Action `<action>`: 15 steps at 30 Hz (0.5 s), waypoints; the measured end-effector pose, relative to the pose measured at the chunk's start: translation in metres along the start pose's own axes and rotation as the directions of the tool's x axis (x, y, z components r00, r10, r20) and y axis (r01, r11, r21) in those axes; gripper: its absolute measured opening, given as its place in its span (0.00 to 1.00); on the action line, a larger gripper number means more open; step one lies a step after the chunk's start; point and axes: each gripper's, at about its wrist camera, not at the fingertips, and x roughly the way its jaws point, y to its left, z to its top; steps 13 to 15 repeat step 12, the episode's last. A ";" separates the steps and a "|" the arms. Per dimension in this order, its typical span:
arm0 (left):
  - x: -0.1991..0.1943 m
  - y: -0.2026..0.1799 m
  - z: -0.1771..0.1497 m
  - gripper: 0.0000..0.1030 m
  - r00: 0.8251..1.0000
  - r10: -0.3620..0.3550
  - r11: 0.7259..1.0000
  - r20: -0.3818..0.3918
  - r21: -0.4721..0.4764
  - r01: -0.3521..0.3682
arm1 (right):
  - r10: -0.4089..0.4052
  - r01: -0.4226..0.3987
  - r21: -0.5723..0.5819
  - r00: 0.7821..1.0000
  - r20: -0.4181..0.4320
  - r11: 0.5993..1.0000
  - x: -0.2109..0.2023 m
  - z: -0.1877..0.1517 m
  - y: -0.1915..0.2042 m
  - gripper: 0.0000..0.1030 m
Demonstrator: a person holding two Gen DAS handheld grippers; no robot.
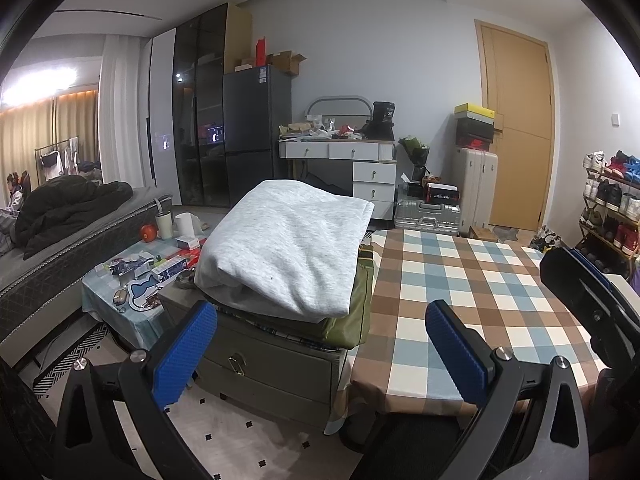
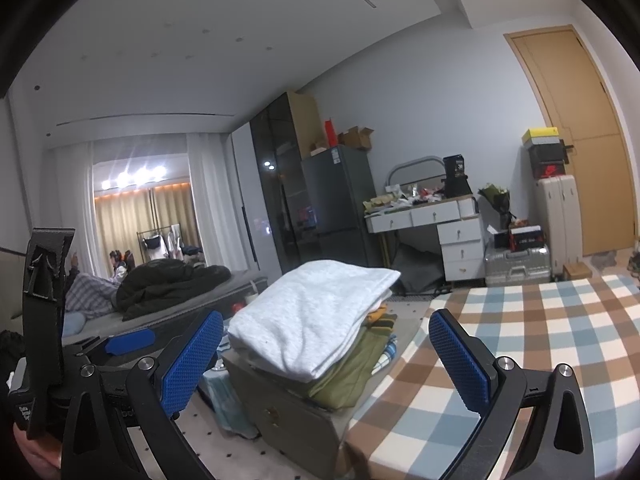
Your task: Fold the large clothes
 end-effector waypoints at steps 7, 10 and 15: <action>0.002 0.001 0.000 0.99 1.000 -0.006 1.000 0.000 0.005 0.006 | -0.003 0.003 0.001 1.000 0.006 1.000 0.000 -0.001 -0.001 1.00; 0.003 -0.001 0.000 0.99 1.000 -0.010 1.000 0.006 0.011 0.010 | -0.008 0.008 0.011 1.000 0.006 1.000 0.001 -0.002 -0.004 1.00; 0.003 -0.003 0.000 0.99 1.000 -0.004 1.000 0.010 0.016 0.004 | -0.014 0.014 0.017 1.000 0.007 1.000 0.001 -0.003 -0.006 1.00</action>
